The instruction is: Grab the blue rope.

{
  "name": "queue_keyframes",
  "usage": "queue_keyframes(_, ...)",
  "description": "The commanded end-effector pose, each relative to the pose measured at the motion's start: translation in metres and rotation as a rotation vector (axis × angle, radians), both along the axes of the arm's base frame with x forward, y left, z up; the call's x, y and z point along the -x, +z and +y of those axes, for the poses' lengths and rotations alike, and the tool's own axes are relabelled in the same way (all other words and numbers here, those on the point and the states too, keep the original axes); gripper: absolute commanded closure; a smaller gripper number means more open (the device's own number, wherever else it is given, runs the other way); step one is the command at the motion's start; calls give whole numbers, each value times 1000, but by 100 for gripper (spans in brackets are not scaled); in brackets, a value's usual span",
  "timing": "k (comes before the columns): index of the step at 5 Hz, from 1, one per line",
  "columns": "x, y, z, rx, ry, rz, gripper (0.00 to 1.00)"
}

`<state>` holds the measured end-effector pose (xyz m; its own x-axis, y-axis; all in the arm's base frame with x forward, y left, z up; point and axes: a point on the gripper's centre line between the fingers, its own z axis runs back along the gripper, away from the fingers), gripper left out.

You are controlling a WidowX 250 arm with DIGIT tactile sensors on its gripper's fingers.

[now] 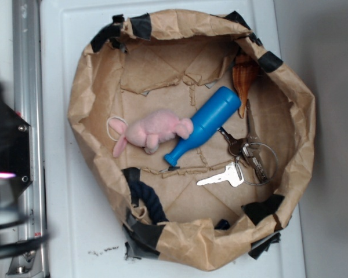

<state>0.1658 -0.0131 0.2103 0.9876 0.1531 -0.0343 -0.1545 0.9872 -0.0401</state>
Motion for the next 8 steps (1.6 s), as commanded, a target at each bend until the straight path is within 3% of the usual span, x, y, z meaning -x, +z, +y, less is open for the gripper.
queue_keyframes(1, -71, -57, 19, 35, 263, 53, 0)
queue_keyframes(3, -52, -110, 14, 13, 344, 209, 0)
queue_keyframes(4, -44, -135, -16, 50, 262, 254, 0)
queue_keyframes(8, -40, -173, -40, 40, 195, 254, 0)
